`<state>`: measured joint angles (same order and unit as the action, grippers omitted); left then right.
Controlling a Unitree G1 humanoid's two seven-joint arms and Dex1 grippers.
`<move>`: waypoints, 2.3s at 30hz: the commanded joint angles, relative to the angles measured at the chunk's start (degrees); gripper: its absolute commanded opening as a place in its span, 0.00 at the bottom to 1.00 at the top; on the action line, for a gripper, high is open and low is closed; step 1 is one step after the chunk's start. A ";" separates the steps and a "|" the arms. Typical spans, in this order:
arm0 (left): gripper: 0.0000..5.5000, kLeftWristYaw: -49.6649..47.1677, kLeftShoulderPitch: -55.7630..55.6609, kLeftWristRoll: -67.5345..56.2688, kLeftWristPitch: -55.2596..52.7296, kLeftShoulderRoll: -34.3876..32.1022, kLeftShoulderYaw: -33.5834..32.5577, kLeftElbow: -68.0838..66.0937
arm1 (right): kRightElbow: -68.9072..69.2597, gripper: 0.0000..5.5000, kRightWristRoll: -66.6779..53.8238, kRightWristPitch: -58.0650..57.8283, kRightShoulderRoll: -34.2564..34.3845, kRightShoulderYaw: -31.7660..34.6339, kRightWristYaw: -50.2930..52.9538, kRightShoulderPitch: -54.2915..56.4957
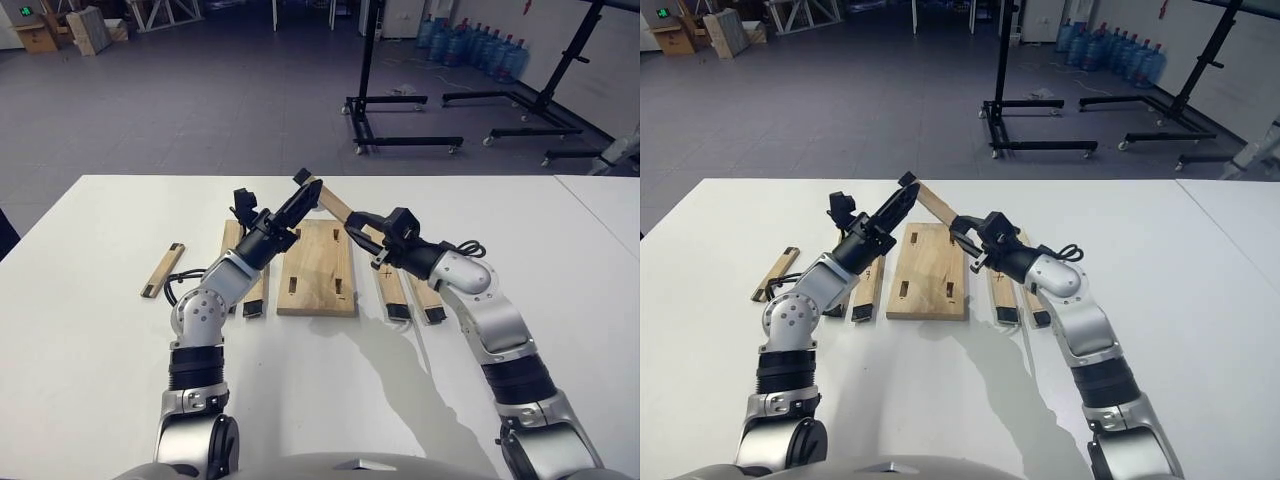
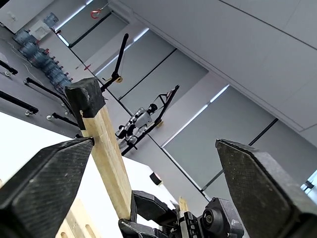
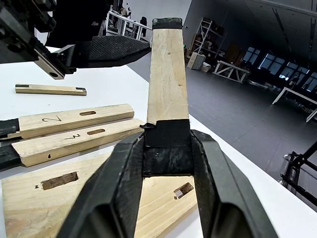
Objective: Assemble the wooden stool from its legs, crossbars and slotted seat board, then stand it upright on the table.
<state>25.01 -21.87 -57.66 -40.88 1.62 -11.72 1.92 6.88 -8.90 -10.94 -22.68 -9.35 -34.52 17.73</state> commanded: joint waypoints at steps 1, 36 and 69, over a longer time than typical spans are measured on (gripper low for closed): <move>0.82 -1.26 -1.81 1.43 0.12 -0.53 0.36 -1.96 | -0.59 0.24 1.04 1.32 0.69 -1.78 -1.16 -0.23; 0.36 0.18 -4.53 4.03 5.89 -0.96 -1.56 -6.59 | -1.33 0.24 1.42 2.03 3.18 -3.06 -3.77 -0.51; 0.07 -9.32 -7.89 24.77 22.36 -17.71 -8.45 -12.50 | -6.84 0.66 8.04 -0.38 6.39 2.01 11.40 0.42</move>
<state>18.00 -30.76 -37.11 -20.16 -13.35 -20.36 -9.61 1.60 -2.16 -11.10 -17.16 -8.86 -26.54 16.95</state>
